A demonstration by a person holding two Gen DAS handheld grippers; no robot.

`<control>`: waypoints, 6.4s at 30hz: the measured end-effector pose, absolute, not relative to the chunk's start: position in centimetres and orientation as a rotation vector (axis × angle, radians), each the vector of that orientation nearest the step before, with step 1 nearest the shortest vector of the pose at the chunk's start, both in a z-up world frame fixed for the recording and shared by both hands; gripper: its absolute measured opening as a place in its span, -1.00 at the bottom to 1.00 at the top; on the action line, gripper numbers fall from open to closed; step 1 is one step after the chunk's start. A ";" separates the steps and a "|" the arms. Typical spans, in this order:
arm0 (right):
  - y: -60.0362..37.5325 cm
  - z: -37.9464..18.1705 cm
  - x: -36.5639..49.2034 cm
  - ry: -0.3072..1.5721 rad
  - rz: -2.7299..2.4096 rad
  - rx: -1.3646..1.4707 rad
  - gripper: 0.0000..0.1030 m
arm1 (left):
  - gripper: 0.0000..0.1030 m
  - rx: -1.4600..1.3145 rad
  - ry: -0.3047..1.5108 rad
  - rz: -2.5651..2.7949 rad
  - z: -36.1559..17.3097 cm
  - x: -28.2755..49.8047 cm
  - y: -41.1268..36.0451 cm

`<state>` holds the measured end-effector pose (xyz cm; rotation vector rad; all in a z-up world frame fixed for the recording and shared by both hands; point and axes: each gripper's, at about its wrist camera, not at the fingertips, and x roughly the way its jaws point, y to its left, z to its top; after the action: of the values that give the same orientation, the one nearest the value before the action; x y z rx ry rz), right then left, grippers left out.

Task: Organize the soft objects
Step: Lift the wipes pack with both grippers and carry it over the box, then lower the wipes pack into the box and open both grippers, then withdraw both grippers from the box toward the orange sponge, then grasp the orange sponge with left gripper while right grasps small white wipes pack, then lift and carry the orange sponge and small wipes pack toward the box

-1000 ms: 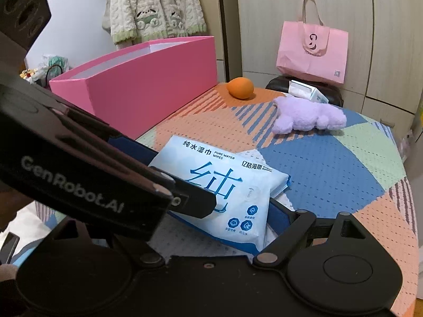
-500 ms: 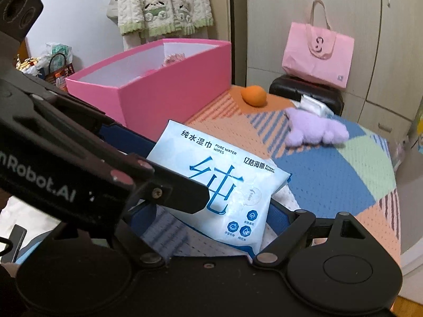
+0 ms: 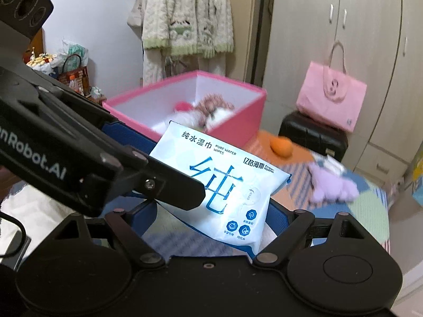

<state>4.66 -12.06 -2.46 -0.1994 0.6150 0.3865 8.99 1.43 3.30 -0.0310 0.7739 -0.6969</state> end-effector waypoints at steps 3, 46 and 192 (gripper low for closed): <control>-10.4 -1.2 5.4 0.581 0.401 -0.195 0.75 | 0.22 -0.034 0.728 -0.668 4.4 9.2 3.4; -2.8 -2.8 18.2 0.627 0.516 -0.223 0.69 | 0.27 -0.064 0.757 -0.338 0.6 21.0 12.9; -31.1 -6.2 22.2 0.597 0.375 0.088 -0.58 | -0.12 -0.129 0.646 -0.343 -5.0 22.5 -10.9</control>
<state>22.18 -31.11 -6.16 0.0884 0.5969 0.3751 22.53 -10.91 -5.03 -0.1288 0.6462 -0.3434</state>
